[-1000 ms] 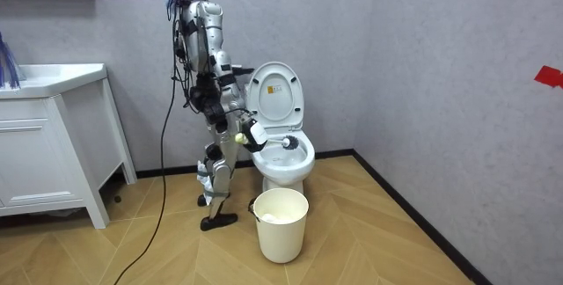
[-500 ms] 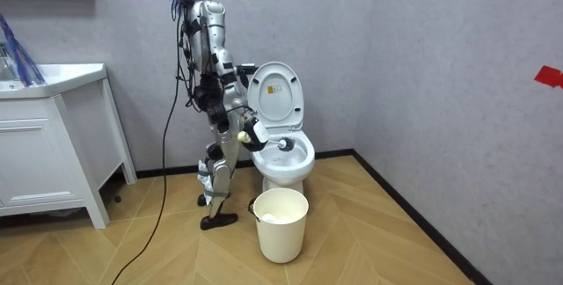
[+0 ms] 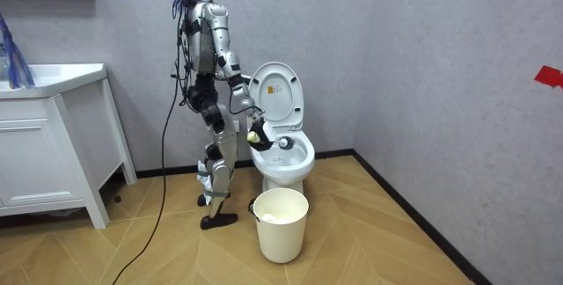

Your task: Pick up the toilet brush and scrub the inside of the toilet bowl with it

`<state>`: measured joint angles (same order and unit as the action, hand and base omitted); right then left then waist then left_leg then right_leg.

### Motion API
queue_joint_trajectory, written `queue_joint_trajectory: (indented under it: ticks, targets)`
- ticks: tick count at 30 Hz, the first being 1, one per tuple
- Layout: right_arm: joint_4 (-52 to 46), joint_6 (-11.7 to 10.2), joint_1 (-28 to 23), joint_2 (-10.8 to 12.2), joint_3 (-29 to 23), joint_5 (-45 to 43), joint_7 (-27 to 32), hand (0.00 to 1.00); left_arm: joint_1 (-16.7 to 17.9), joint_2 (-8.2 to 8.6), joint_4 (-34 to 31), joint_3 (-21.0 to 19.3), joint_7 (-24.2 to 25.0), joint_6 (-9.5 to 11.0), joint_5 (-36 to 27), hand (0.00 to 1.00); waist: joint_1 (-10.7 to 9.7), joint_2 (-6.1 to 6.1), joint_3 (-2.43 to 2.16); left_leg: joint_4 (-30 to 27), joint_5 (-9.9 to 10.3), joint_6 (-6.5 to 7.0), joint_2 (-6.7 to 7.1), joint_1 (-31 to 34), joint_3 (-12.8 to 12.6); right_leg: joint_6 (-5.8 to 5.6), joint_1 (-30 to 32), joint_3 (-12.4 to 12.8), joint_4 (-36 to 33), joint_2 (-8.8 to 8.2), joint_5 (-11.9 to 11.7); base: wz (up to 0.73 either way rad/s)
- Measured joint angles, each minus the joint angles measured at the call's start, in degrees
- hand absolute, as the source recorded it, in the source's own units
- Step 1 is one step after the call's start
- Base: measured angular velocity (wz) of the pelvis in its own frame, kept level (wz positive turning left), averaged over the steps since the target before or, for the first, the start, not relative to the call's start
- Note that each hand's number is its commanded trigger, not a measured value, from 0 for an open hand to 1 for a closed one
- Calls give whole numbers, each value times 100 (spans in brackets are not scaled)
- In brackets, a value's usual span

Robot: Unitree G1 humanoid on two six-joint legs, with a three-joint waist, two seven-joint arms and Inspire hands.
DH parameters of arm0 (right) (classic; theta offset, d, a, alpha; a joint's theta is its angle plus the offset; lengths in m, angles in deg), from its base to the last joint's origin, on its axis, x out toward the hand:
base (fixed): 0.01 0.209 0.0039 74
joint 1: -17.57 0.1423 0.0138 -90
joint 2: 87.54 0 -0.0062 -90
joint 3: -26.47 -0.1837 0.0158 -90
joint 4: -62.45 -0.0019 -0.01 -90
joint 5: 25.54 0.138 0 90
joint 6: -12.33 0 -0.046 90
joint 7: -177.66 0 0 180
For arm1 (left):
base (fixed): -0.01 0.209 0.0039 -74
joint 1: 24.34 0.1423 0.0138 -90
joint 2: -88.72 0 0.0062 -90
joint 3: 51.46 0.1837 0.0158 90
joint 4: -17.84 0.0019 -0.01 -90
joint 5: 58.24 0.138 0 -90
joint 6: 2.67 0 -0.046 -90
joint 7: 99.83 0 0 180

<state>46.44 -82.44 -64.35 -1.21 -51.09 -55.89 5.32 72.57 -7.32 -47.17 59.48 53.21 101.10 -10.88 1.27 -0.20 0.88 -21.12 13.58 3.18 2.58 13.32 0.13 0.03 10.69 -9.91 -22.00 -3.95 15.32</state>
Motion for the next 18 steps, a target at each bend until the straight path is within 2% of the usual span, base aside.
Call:
queue_joint_trajectory:
  ticks: [3,5,10,12,14,18]
  targets:
    - [26,85,156,-110,7,14,11,100,-149,-4,117,29,-131,-5,1,0,70,22,0,-92,-13,4,-2,216,-36,11,258,-3,-159,-20,-6,-8]
    - [106,133,281,-194,6,78,92,100,-231,-4,218,25,-280,-17,82,0,74,42,11,-144,-32,12,3,398,-80,18,485,-148,-312,-92,-4,-9]
    - [151,360,312,-256,11,143,98,100,-418,-12,473,-39,-705,-32,467,0,99,64,15,-261,-44,16,-5,776,-132,53,897,-150,-494,-107,-26,-6]
    - [149,419,321,-294,95,346,108,100,-502,-18,533,-38,-895,-45,550,0,140,60,24,-373,-44,15,-20,973,-164,71,1114,-146,-588,-107,-38,-10]
    - [157,487,332,-375,277,476,119,100,-641,-27,550,-41,-1129,-73,691,0,273,55,36,-561,-41,11,-89,1300,-218,122,1422,-178,-696,-103,-69,-12]
    - [184,559,403,-461,657,585,157,100,-780,-43,661,-39,-1496,-138,696,0,303,55,74,-838,-40,9,-90,1651,-184,145,1762,-283,-981,-169,-62,1]
